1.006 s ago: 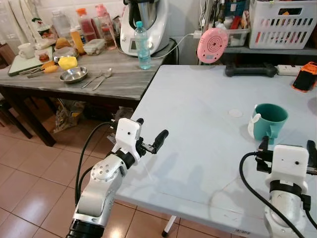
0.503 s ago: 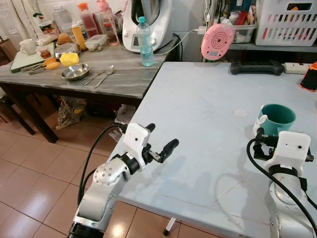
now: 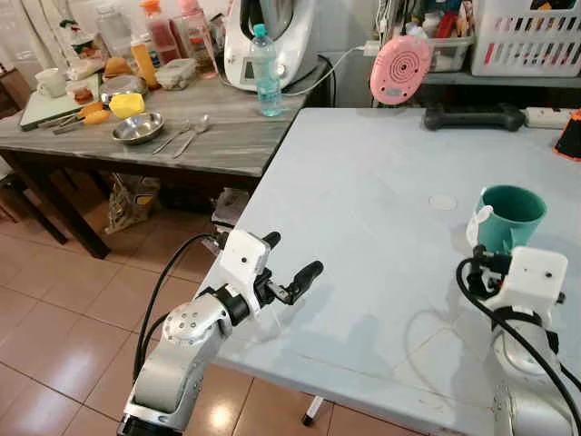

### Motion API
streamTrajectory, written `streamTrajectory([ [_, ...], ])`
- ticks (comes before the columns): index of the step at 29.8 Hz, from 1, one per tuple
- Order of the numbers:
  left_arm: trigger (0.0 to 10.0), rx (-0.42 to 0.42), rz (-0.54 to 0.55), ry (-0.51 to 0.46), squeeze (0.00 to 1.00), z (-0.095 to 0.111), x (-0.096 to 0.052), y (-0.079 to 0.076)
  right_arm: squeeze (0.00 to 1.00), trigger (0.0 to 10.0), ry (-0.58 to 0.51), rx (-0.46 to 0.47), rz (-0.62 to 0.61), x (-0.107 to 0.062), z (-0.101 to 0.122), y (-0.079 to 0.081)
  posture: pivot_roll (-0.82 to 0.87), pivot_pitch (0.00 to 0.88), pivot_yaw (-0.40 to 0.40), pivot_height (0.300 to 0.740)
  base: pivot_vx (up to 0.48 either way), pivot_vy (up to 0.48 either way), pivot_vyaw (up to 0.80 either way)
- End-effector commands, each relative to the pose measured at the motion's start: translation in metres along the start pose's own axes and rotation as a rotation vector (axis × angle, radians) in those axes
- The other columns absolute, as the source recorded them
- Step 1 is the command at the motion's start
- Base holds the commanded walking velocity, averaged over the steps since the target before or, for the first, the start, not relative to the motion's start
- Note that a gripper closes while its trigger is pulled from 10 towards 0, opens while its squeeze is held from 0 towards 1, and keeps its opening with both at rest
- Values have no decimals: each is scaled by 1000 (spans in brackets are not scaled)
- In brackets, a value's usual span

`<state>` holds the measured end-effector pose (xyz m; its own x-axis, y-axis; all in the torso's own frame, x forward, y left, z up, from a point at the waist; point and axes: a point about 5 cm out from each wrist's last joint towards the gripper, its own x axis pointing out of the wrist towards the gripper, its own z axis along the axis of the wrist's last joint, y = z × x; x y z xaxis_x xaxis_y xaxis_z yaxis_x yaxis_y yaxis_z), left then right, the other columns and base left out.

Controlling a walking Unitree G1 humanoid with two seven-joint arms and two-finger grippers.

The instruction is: Setting the table

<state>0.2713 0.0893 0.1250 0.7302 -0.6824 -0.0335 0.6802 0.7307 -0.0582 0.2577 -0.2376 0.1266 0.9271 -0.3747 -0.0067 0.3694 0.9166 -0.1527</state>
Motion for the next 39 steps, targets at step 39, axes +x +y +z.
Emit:
streamTrajectory([
  [39,10000,31,23,-5,0,4,1,5,0,0,-77,-50,59,8,10,9,-89,37,132,740,0,0,0],
])
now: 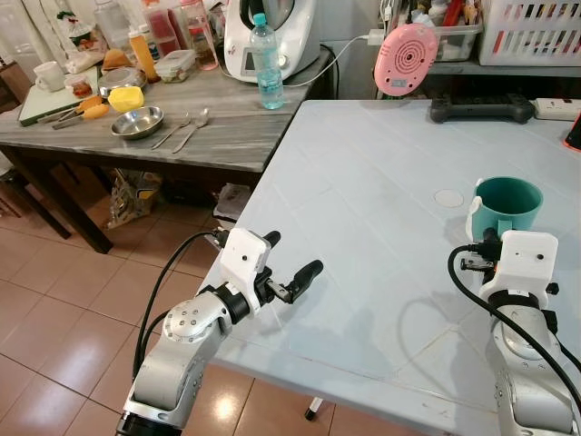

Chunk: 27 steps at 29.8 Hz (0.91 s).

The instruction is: Setting the table

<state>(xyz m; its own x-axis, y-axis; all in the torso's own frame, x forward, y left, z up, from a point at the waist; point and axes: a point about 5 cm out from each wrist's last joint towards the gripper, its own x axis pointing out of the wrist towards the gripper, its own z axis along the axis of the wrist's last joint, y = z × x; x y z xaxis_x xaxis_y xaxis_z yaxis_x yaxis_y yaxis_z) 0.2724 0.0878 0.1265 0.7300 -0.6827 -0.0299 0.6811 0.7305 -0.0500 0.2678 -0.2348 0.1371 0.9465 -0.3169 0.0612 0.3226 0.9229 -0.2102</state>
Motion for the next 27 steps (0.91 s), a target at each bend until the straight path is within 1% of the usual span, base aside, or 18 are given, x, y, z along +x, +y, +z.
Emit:
streamTrajectory([
  [1,10000,24,27,-2,0,2,-1,6,0,0,0,8,13,-1,-1,5,-90,35,132,740,0,0,0],
  [3,10000,26,31,-4,0,3,-1,6,0,0,-2,10,16,-1,-1,6,-90,34,131,740,0,0,0],
  [6,10000,36,57,-17,0,4,1,8,0,0,-25,26,38,0,7,11,-94,26,119,740,0,0,0],
  [7,10000,41,82,-25,0,4,3,10,0,3725,-42,46,58,1,12,15,-98,19,113,740,0,0,0],
  [8,10000,41,82,-25,0,4,3,10,0,3725,-42,46,58,1,12,15,-98,19,113,740,0,0,0],
  [9,10000,44,105,-29,0,5,3,13,0,5686,-55,61,76,1,16,19,-98,19,113,740,0,0,0],
  [10,10000,44,140,-32,0,5,4,16,0,10000,-72,70,100,0,21,25,-103,11,103,740,0,0,0],
  [12,10000,25,217,-37,0,4,7,23,0,10000,-111,90,143,-2,32,36,-107,0,88,740,0,0,0],
  [14,10000,18,235,-38,0,4,7,25,0,10000,-115,97,149,-2,33,38,-109,0,82,740,0,0,0],
  [17,10000,1,296,-54,0,5,9,34,0,10000,-117,100,178,-6,35,48,-109,0,64,740,0,0,0],
  [20,10000,3,331,-69,0,6,10,38,0,10000,-112,101,190,-6,34,51,-112,0,55,740,0,0,0],
  [25,10000,22,486,-90,0,5,5,57,0,10000,-119,73,221,-4,35,51,-113,0,21,740,0,0,0],
  [27,10000,27,518,-95,0,5,5,59,0,10000,-120,66,226,-3,35,48,-105,0,1,740,0,0,0],
])
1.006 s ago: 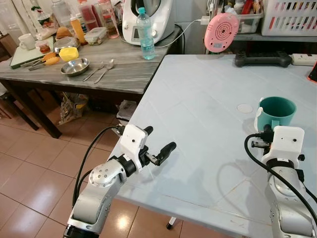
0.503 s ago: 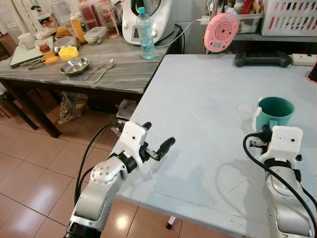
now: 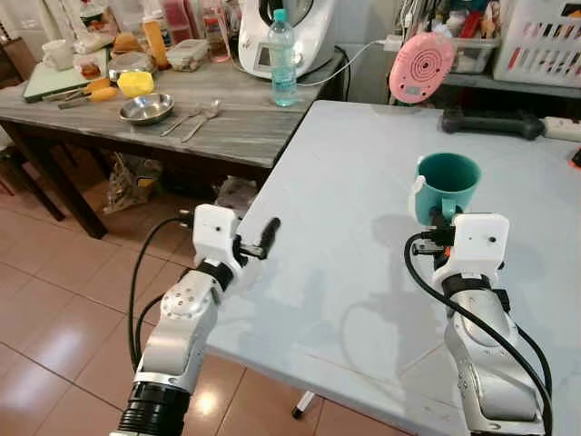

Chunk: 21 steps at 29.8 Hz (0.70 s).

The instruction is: Setting the table

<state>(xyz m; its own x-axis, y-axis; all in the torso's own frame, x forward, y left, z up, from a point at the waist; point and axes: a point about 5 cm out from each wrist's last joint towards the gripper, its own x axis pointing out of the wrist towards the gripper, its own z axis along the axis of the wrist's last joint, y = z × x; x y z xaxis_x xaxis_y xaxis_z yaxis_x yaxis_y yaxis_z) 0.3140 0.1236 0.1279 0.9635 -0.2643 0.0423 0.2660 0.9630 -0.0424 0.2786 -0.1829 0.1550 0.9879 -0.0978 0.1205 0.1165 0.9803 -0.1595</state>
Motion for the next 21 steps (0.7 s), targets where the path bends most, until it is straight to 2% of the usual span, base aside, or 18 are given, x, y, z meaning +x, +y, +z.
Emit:
streamTrajectory([
  [1,10000,17,36,-6,0,1,1,4,0,10000,-18,-6,19,3,6,1,-105,0,1,740,0,0,0],
  [4,10000,14,68,-10,0,-1,0,7,0,10000,-15,-16,28,4,6,-1,-101,0,-14,740,0,0,0],
  [7,10000,22,129,2,0,-10,-9,17,0,10000,-8,-35,60,9,6,0,-93,0,-40,740,0,0,0],
  [14,10000,16,158,31,0,-18,-13,20,0,10000,1,-35,59,9,5,1,-99,0,-33,740,0,0,-762],
  [21,10000,17,134,27,0,-14,-5,18,0,10000,18,-22,43,1,0,5,-110,0,-3,740,0,0,-756],
])
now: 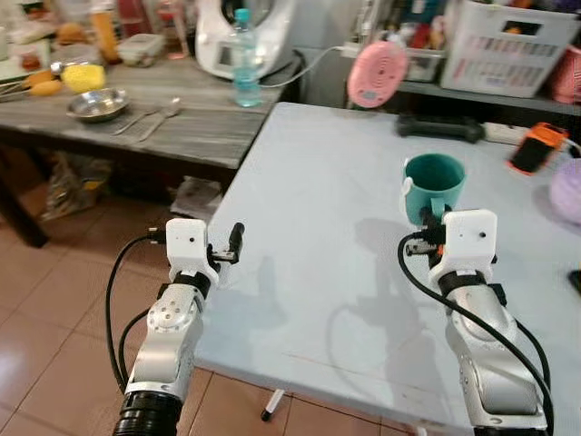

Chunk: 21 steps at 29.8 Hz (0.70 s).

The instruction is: Setting the table

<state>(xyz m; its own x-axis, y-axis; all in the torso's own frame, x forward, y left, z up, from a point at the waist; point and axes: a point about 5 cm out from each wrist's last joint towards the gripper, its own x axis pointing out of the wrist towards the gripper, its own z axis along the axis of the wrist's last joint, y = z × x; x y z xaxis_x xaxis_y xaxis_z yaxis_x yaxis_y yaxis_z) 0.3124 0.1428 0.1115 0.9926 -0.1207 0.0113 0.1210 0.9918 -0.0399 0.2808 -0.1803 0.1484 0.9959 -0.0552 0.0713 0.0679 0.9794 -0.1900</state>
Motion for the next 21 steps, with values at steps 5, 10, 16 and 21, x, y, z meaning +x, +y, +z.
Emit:
streamTrajectory([
  [5,10000,10,-19,9,0,1,2,-1,0,10000,-23,8,-21,-2,6,2,-109,0,15,740,0,0,-278],
  [10,10000,19,-34,10,0,2,3,-1,0,10000,-23,11,-40,-3,5,3,-105,0,29,740,0,0,0],
  [16,10000,29,-46,2,0,5,6,-1,0,10000,-25,15,-59,-3,4,3,-103,0,42,740,0,167,0],
  [21,10000,35,-55,3,0,6,7,-1,0,10000,-34,15,-79,-3,6,2,-106,0,51,740,0,277,0],
])
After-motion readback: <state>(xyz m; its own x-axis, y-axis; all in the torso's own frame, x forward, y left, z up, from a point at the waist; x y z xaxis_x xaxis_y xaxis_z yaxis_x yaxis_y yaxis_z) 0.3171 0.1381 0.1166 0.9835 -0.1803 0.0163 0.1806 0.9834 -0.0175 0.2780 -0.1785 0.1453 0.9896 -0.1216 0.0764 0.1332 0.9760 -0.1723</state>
